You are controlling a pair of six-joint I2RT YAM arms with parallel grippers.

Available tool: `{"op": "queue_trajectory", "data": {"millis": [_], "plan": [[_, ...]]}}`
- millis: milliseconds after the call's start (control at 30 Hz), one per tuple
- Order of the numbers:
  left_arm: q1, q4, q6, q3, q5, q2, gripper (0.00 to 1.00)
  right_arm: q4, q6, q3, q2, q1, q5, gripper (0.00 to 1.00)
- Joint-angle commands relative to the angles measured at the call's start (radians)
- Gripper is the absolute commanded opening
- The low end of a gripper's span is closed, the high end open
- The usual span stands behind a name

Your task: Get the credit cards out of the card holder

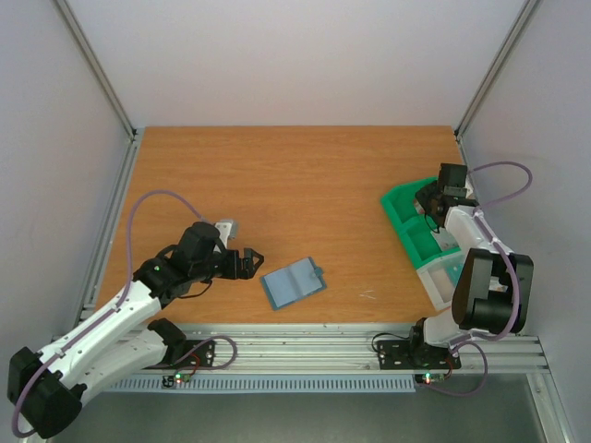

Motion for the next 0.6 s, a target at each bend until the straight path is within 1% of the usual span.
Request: {"op": "queue_trajectory", "data": {"millis": [0, 167, 567], "plan": [[0.004, 0.022, -0.017, -0.006, 0.003, 0.009, 0.99, 0.096, 0.021, 0.034, 0.04, -0.01, -0.01, 0.01], [0.003, 0.027, -0.024, -0.006, 0.006, 0.028, 0.99, 0.129, 0.023, 0.059, 0.097, -0.016, -0.067, 0.01], [0.003, 0.025, -0.035, -0.006, -0.007, 0.035, 0.99, 0.151, 0.047, 0.054, 0.155, -0.05, -0.084, 0.03]]}}
